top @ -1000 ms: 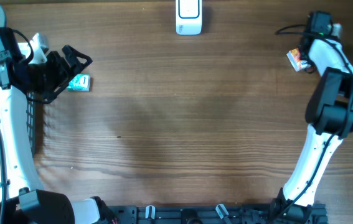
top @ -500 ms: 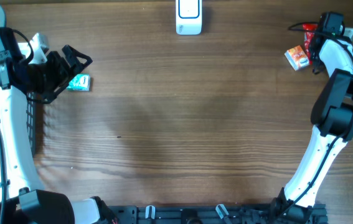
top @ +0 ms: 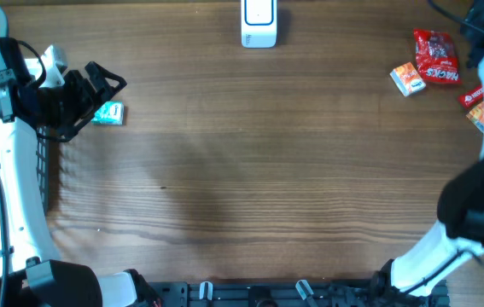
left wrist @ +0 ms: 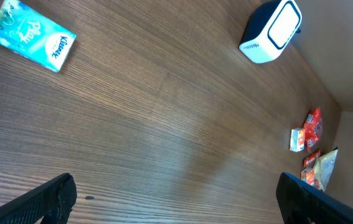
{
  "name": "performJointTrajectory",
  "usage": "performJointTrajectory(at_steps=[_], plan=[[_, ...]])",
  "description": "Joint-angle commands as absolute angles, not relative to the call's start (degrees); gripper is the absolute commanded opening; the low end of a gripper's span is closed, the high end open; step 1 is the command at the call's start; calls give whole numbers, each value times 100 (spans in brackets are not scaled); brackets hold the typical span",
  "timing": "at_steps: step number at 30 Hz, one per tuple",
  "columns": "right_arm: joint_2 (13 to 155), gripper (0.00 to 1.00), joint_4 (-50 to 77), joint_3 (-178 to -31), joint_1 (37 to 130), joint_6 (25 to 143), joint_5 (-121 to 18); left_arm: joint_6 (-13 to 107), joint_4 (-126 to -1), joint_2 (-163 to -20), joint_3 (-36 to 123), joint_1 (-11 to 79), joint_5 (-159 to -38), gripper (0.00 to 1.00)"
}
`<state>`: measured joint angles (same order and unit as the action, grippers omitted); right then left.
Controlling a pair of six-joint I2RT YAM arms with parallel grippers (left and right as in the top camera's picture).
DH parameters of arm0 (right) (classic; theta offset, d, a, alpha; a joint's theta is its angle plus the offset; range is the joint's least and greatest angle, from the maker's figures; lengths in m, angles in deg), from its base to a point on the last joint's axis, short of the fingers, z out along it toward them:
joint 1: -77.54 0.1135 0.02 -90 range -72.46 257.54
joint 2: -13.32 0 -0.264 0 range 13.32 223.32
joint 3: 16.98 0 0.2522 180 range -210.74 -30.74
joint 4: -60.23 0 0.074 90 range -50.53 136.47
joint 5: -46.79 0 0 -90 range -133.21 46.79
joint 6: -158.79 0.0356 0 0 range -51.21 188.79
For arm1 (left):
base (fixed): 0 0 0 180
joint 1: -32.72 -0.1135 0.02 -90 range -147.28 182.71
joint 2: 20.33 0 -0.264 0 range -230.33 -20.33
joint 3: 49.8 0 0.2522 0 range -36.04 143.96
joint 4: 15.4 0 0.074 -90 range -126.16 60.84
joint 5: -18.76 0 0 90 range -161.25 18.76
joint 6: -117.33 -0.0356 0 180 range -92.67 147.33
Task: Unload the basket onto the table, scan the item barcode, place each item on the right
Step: 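Carry the red stick to the top-right corner and release it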
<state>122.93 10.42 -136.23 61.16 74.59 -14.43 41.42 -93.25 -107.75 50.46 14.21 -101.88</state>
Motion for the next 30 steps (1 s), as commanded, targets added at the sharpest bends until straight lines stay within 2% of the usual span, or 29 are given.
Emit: performJointTrajectory(at_steps=[1, 5, 10, 19, 30], plan=[[11851, 100, 373, -13650, 6169, 7479, -3524, 4151, -9323, -10733, 5129, 1395, -10155, 100], [11729, 100, -687, -13650, 6173, 7486, -6468, 4151, -9323, -10733, 5129, 1395, -10155, 100], [11794, 100, -1526, -13438, 6245, 7490, -7968, 4151, -9323, -10733, 5129, 1395, -10155, 100], [11796, 100, -2097, -13077, 6569, 7632, -8073, 4151, -9323, -10733, 5129, 1395, -10155, 100], [11796, 100, -1417, -13077, 6586, 8810, -7507, 4155, -9338, -10733, 5129, 1395, -10168, 100]])
